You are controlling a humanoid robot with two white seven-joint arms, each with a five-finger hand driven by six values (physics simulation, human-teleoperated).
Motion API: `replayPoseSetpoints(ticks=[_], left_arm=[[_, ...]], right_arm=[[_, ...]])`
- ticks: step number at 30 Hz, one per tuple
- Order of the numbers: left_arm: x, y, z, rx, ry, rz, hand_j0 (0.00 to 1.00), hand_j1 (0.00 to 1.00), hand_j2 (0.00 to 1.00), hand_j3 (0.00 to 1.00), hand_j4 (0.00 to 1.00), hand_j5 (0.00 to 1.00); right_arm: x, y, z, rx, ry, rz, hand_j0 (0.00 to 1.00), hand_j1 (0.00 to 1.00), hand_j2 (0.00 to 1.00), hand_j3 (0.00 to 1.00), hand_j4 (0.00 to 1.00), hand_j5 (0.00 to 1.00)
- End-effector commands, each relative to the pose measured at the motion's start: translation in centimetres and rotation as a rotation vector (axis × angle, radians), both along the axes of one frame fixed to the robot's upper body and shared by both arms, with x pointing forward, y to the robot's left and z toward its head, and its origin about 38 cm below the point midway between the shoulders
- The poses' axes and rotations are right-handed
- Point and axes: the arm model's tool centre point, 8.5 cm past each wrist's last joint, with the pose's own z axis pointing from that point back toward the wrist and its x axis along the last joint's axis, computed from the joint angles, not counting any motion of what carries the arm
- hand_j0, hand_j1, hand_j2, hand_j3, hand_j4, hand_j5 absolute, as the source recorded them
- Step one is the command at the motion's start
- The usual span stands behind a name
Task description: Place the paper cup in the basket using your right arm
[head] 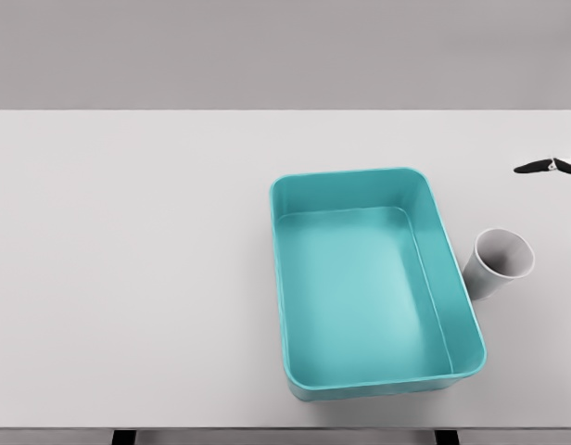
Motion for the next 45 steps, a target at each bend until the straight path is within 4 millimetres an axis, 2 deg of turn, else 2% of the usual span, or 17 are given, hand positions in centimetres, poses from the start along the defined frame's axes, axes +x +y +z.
replayPoseSetpoints(ticks=[1,8,11,15,22,27,45], left_arm=[[0.0,0.0,0.0,0.0,-0.001,0.0,1.0,1.0,1.0,1.0,1.0,1.0],[0.0,0.0,0.0,0.0,-0.001,0.0,1.0,1.0,1.0,1.0,1.0,1.0],[0.0,0.0,0.0,0.0,0.0,0.0,1.0,1.0,1.0,1.0,1.0,1.0],[0.0,0.0,0.0,0.0,-0.001,0.0,1.0,1.0,1.0,1.0,1.0,1.0],[0.0,0.0,0.0,0.0,-0.001,0.0,1.0,1.0,1.0,1.0,1.0,1.0],[0.0,0.0,0.0,0.0,-0.001,0.0,1.0,1.0,1.0,1.0,1.0,1.0],[0.0,0.0,0.0,0.0,0.0,0.0,1.0,1.0,1.0,1.0,1.0,1.0]], right_arm=[[-0.5,-0.7,-0.9,-0.005,0.024,0.003,1.0,1.0,1.0,1.0,1.0,1.0],[-1.4,0.1,-3.7,0.0,0.091,0.05,1.0,1.0,1.0,1.0,1.0,1.0],[-1.1,1.3,-4.9,0.025,0.107,0.072,1.0,1.0,1.0,1.0,1.0,1.0],[0.0,1.7,-6.3,0.053,0.112,0.06,1.0,1.0,1.0,1.0,1.0,1.0],[0.0,1.3,-6.8,0.051,0.121,0.044,1.0,1.0,1.0,1.0,1.0,1.0],[0.3,2.0,-7.5,0.073,0.131,0.052,1.0,1.0,1.0,1.0,1.0,1.0],[-0.1,2.3,-8.9,0.07,0.169,0.059,1.0,1.0,1.0,1.0,1.0,1.0]])
